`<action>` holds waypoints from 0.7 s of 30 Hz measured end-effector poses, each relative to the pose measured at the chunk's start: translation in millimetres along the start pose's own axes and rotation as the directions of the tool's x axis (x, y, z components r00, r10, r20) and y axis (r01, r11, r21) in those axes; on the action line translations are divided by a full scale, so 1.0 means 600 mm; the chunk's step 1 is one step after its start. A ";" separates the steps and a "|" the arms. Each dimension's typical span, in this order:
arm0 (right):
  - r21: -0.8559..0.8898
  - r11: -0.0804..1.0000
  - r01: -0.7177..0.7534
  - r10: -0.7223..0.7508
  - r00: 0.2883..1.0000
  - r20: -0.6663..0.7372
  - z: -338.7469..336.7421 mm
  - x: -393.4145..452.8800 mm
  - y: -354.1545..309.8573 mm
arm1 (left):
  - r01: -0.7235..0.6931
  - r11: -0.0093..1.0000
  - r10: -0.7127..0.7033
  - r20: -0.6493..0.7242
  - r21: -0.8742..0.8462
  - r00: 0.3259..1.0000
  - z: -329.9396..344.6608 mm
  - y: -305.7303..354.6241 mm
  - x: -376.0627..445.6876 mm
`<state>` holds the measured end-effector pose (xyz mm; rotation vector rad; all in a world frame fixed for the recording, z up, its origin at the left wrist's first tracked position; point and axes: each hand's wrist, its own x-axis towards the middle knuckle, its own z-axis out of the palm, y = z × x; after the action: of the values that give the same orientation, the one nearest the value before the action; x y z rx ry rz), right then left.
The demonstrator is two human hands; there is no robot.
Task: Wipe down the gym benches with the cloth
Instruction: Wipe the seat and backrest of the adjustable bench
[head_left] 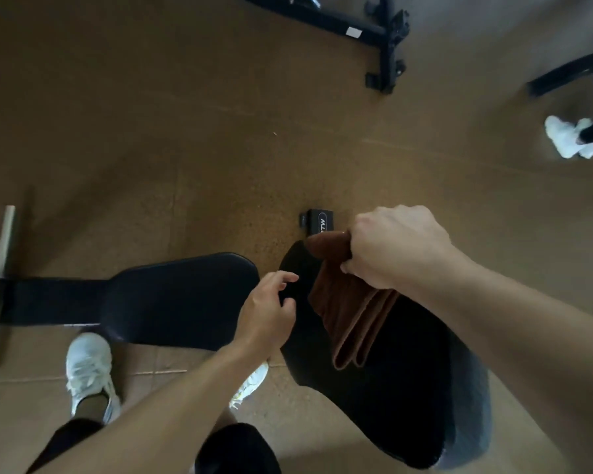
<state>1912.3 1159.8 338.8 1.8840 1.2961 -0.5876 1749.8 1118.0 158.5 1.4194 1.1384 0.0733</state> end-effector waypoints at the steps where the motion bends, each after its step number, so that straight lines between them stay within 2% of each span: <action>1: -0.071 0.996 0.053 -0.051 0.998 0.030 0.000 0.009 -0.006 | 0.009 1.000 -0.009 -0.022 -0.013 1.000 0.005 -0.003 -0.008; 4: -0.278 0.936 0.215 -0.169 0.969 0.181 0.017 0.035 -0.038 | 0.036 0.999 -0.039 -0.073 -0.035 0.997 0.013 -0.017 -0.035; 6: -0.414 0.864 0.287 -0.184 0.945 0.270 0.040 0.052 -0.062 | 0.041 0.999 -0.043 -0.090 -0.031 0.995 0.012 -0.034 -0.053; 9: -0.540 0.771 0.338 -0.181 0.929 0.324 0.068 0.057 -0.084 | 0.044 0.999 -0.046 -0.109 -0.020 0.993 0.005 -0.064 -0.079; 13: -0.581 0.731 0.357 -0.206 0.928 0.312 0.111 0.026 -0.103 | 0.019 1.000 -0.018 -0.089 0.005 0.996 -0.012 -0.094 -0.127; 17: -0.510 0.744 0.432 -0.289 0.896 0.338 0.195 -0.056 -0.137 | -0.018 0.998 0.019 -0.012 0.060 1.000 -0.031 -0.107 -0.188; 21: -0.492 0.786 0.375 -0.270 0.924 0.272 0.230 -0.141 -0.139 | -0.054 0.994 0.049 0.053 0.090 0.997 -0.050 -0.100 -0.229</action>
<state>1809.8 1018.0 289.5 1.1242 1.4834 -0.4914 1626.0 1036.1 196.5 1.5237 1.0745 0.0219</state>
